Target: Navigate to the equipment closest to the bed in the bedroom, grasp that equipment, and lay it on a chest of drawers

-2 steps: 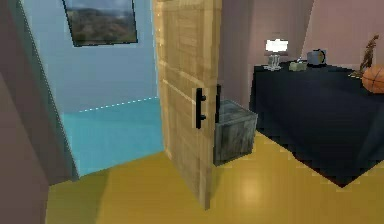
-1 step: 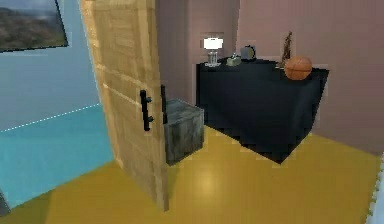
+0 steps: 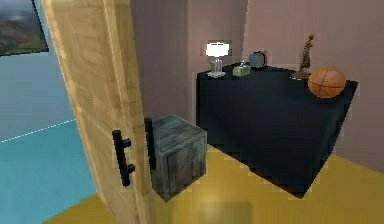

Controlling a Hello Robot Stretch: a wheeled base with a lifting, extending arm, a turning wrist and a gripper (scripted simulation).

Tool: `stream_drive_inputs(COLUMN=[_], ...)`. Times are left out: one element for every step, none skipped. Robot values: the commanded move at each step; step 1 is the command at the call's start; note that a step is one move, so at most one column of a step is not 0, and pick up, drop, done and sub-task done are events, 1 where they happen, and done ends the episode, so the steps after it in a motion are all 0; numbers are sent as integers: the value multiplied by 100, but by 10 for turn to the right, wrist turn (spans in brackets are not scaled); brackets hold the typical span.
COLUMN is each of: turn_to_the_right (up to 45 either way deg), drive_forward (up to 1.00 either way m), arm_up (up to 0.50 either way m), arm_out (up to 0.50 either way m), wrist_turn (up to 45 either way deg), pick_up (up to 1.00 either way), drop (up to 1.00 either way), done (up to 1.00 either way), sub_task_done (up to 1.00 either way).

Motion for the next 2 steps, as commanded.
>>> stream_drive_inputs(turn_to_the_right=[450,30], drive_forward=[0,0], arm_up=[0,0], arm_out=[0,0], wrist_turn=[0,0], pick_up=[0,0], drop=[0,0], done=[0,0], sub_task_done=[0,0])
